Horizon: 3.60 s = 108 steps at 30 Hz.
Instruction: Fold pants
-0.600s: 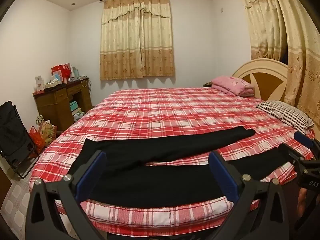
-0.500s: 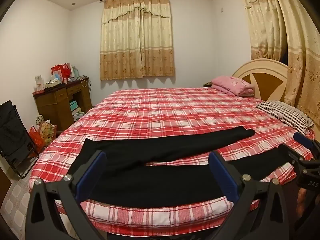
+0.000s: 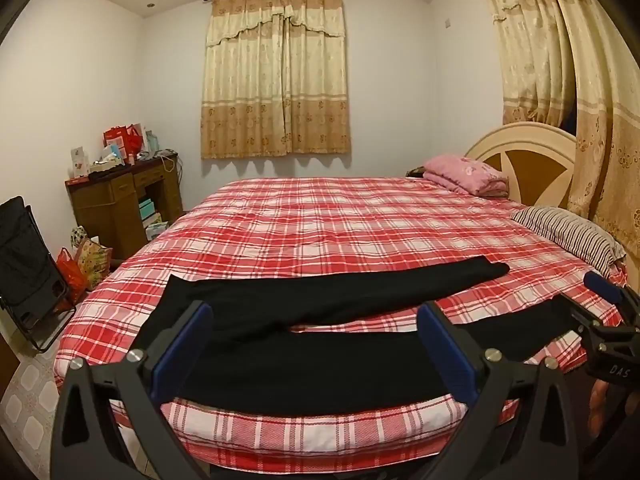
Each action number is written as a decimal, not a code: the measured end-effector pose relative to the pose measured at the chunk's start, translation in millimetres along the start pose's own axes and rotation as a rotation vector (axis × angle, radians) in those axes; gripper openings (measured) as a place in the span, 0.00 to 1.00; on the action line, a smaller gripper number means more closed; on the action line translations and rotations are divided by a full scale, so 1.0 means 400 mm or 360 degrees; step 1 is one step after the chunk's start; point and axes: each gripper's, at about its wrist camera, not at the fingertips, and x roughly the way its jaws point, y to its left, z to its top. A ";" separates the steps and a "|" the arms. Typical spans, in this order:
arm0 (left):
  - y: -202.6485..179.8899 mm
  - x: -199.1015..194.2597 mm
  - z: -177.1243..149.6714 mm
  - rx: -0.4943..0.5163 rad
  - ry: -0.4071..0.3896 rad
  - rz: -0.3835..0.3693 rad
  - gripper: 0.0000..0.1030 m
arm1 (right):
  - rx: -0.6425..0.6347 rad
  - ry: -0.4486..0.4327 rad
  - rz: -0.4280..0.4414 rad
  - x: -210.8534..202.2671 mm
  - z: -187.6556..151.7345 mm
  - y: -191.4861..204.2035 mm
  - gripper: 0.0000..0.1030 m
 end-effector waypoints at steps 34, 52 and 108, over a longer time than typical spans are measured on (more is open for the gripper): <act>0.005 -0.004 0.005 -0.0021 0.0001 -0.0004 1.00 | -0.0003 0.0031 -0.0022 0.012 0.001 0.007 0.99; 0.009 -0.005 0.004 -0.0024 0.0000 -0.0007 1.00 | -0.0003 0.0037 -0.0023 0.014 0.000 0.005 0.99; 0.664 0.845 -0.027 -0.0093 0.0819 0.0243 0.67 | 0.0126 0.0521 -0.0110 0.380 -0.208 -0.110 0.99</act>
